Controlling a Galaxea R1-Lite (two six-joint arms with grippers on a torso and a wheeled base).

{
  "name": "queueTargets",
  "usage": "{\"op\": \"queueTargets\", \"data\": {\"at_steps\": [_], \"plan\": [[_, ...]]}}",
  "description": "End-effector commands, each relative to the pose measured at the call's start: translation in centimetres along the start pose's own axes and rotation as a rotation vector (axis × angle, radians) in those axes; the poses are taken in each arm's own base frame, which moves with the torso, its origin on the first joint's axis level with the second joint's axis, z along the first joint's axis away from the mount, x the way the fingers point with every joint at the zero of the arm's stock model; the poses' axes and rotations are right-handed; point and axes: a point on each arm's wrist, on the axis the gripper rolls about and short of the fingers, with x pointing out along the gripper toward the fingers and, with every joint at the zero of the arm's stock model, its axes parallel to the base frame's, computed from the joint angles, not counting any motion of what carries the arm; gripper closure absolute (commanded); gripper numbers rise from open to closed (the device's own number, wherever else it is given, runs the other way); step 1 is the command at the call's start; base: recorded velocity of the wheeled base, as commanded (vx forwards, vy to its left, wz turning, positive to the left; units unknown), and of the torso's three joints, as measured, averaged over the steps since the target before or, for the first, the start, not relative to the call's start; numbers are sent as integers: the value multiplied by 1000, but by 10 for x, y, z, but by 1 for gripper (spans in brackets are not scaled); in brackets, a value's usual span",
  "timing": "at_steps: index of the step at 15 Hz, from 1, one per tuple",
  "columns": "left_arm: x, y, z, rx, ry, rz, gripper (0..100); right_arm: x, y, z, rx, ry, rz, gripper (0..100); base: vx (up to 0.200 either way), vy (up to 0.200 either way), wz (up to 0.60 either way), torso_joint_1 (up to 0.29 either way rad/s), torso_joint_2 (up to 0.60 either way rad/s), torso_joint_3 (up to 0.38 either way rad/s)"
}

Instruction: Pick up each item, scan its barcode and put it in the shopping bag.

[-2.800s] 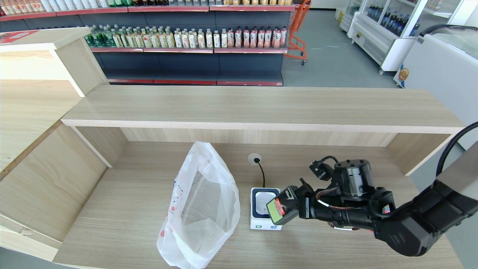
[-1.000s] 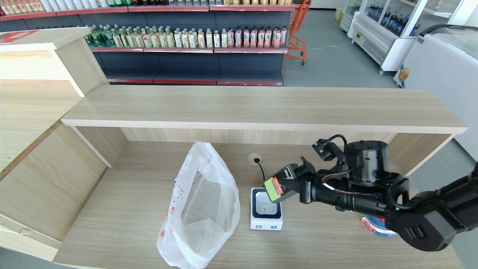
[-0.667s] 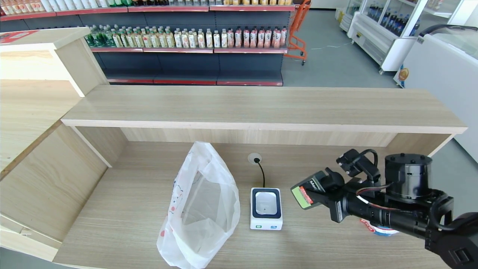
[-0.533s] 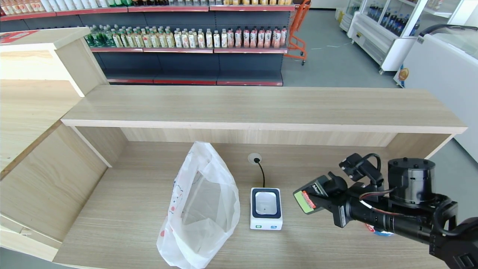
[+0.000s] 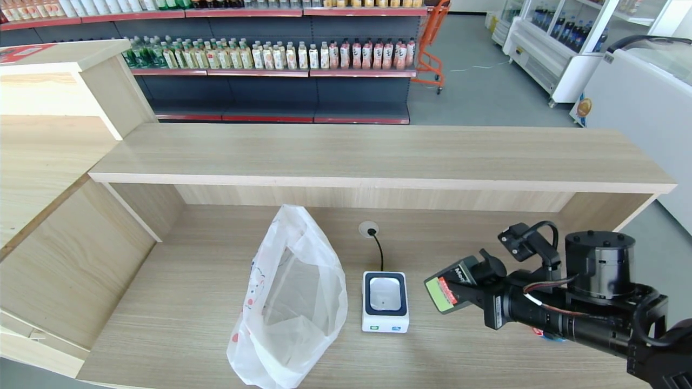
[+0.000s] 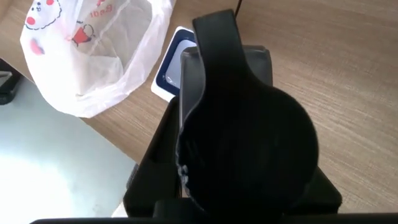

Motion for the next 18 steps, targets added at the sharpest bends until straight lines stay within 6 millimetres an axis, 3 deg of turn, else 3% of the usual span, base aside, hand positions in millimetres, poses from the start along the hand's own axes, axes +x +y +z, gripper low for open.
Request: {"op": "queueTargets", "data": {"at_steps": [1, 3, 8, 15, 18], "plan": [[0, 0, 0, 0, -1, 0, 0, 1, 4, 1, 18, -3, 14, 100, 0, 200, 0, 7, 7, -2], [0, 0, 0, 2, -1, 0, 0, 2, 6, 1, 53, -1, 24, 100, 0, 200, 0, 0, -7, 7], [0, 0, 0, -3, -1, 0, 0, 16, 13, -1, 122, 24, 55, 100, 0, 0, 0, 0, 0, 0], [0, 0, 0, -3, -1, 0, 0, 93, 28, 0, 96, 39, 60, 100, 0, 0, 0, 0, 0, 0], [0, 0, 0, -3, -1, 0, 0, 135, 56, -6, 57, 36, 107, 100, 0, 0, 0, 0, 0, 0]]}}
